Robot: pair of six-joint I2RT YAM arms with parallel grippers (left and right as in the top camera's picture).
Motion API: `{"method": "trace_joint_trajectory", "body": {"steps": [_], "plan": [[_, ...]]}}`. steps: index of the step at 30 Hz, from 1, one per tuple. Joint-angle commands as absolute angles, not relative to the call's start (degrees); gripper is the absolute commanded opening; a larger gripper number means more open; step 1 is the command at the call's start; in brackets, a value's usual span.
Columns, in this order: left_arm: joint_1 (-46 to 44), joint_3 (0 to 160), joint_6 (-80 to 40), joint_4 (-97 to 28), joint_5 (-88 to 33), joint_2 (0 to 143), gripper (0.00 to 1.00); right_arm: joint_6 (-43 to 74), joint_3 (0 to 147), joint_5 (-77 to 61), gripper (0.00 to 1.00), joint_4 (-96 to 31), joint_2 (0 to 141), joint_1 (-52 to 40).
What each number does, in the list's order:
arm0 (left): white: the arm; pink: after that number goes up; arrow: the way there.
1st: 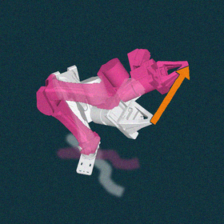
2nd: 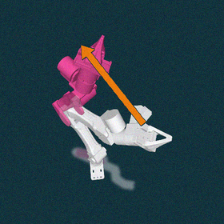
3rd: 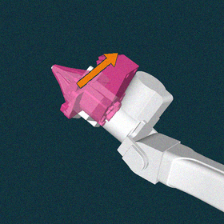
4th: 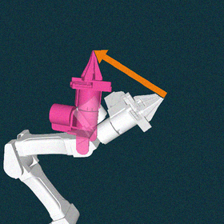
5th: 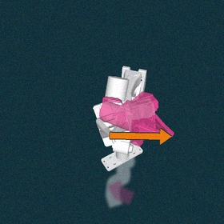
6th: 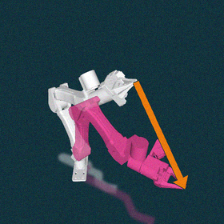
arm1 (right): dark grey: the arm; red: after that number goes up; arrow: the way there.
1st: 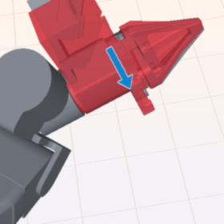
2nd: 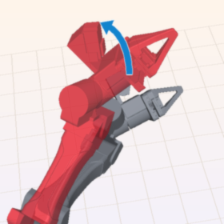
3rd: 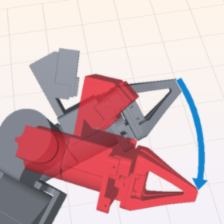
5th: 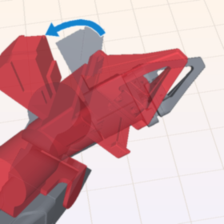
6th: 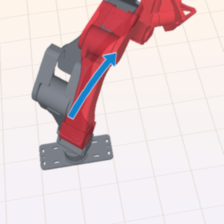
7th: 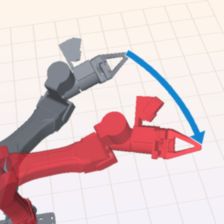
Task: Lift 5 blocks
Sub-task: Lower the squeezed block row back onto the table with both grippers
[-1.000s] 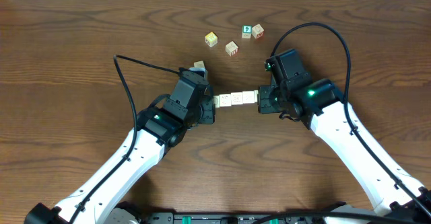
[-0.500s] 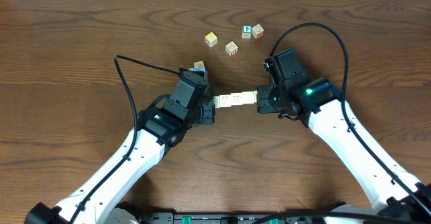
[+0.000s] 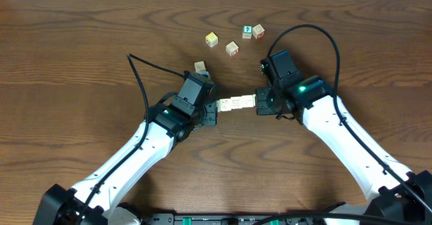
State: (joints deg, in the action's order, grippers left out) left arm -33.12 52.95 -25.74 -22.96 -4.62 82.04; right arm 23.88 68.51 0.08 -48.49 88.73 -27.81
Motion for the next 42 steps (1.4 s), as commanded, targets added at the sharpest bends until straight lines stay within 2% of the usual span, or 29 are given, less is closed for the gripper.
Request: {"method": "trace_joint_trajectory", "body": {"steps": [1,42], "plan": [[-37.5,56.58,-25.61,-20.29,-17.39,82.7,0.07,24.14,70.17,-16.29,0.01,-46.28,90.04,-32.73],[-37.5,56.47,-26.26,-17.19,-15.79,88.09,0.07,24.16,70.11,-15.66,0.01,-45.01,96.57,-32.73]]}}
